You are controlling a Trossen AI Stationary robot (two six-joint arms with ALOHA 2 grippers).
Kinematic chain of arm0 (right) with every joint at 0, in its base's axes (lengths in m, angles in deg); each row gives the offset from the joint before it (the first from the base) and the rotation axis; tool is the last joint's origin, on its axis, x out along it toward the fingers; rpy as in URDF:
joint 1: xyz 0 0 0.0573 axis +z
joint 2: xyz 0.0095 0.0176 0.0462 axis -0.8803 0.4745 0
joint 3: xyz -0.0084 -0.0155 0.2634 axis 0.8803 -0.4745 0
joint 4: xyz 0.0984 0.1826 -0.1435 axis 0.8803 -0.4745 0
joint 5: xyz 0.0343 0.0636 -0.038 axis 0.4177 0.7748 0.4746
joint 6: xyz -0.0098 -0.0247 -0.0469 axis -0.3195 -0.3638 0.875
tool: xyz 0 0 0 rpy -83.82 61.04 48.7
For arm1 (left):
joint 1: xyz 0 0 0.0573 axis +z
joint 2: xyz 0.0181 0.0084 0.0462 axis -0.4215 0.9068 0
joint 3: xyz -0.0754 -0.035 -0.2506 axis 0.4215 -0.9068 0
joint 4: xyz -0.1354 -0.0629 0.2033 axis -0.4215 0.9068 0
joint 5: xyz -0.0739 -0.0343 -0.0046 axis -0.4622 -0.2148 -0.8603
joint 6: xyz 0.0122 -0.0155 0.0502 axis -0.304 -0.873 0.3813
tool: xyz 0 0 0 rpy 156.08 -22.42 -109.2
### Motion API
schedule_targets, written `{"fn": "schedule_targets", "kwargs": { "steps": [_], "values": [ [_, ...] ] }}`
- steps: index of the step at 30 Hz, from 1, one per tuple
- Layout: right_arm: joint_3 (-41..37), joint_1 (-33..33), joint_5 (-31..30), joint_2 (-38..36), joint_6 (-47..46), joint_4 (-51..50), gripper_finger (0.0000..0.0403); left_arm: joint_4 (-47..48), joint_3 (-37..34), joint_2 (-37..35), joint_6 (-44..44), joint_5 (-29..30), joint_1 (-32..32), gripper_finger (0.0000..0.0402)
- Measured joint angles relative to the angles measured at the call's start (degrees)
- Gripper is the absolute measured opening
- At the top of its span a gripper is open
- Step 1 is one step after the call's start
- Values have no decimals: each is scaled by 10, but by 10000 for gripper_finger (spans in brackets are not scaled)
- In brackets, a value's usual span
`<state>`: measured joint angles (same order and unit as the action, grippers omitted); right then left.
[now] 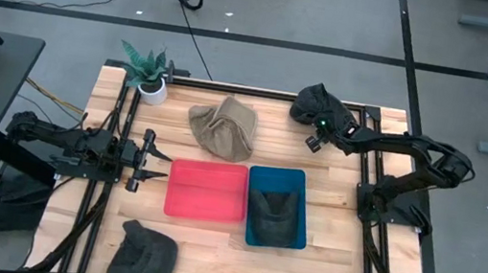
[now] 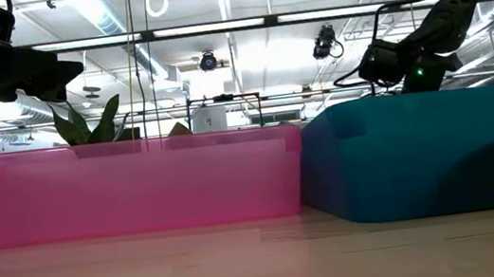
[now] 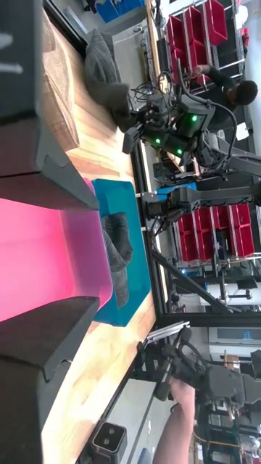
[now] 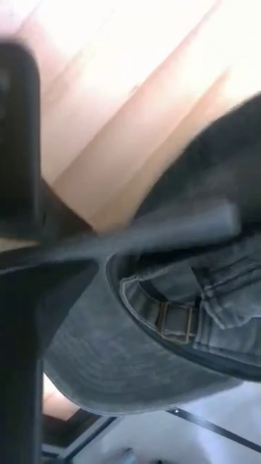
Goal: Pick & Place hat
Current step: Put the top black cap into the blue bin
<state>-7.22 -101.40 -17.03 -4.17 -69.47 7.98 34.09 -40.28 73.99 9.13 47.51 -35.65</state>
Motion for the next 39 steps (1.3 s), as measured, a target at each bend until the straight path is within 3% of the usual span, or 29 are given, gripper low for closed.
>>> {"fn": "schedule_targets", "kwargs": {
  "steps": [2,14,32,39],
  "values": [
    [1,-5,3,0,1,2,14,0,0,0,0,0,0,209],
    [25,3,26,-20,-23,-11,5,0,0,0,0,0,0,209],
    [28,142,99,-275,-52,128,5,0,0,0,0,0,0,209],
    [3,198,193,-309,-107,259,6,0,0,0,0,0,0,209]
  ]
}}
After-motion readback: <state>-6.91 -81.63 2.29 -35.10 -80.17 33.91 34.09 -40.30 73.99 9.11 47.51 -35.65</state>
